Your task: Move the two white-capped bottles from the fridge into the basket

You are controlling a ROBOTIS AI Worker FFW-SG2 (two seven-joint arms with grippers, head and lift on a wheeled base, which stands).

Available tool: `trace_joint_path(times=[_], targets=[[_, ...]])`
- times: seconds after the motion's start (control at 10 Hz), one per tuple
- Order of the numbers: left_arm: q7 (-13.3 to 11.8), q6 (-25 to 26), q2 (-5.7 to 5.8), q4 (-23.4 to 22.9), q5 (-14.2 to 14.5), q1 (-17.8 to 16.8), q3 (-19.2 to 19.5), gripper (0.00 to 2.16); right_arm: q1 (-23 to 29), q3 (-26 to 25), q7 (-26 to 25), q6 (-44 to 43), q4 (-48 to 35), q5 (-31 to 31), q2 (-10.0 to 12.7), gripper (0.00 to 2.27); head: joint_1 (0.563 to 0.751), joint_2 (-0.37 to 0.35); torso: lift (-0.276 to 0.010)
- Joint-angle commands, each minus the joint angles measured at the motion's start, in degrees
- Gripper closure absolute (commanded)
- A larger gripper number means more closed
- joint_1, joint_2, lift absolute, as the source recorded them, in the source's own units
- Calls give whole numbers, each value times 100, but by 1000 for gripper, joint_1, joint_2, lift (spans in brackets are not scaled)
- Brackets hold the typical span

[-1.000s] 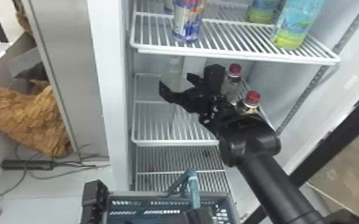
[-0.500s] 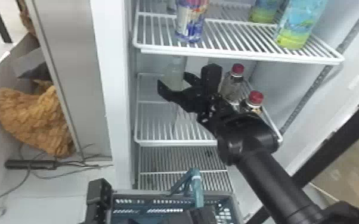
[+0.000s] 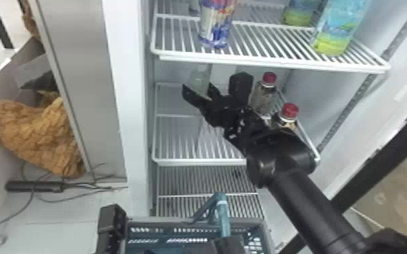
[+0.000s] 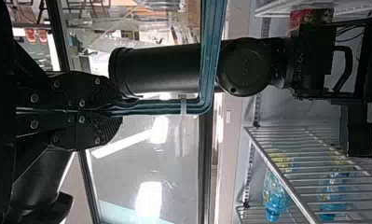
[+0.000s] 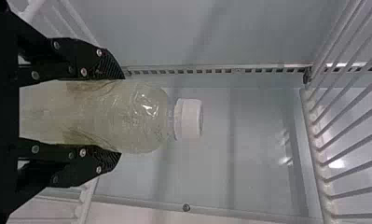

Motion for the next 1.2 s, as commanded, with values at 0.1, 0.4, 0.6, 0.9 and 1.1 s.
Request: trace_joint_path(times=[0.1,0.4,0.6,0.9,1.1], targets=[[-9,0,11,-6,32,26,23,1118,146,-21,27,-140,-143,-352,-27,808,695,-185,-260],[-9,0,20,-6,32,83,34,1118,694,-398,177,-126,-1141,-101,-80,808,695,-179,-260],[-18,0,20,-6,32,97,46,1118,1088,-753,221,254,-1859,71,-89,808,695,-192,-260],[-27,0,11,-6,32,153,103,1118,2129,-1335,309,1126,-3574,356,-106,806,695,-215,-260],[-27,0,2,-6,32,153,103,1118,2762,-1667,344,1477,-4348,448,-89,806,695,-250,-260]])
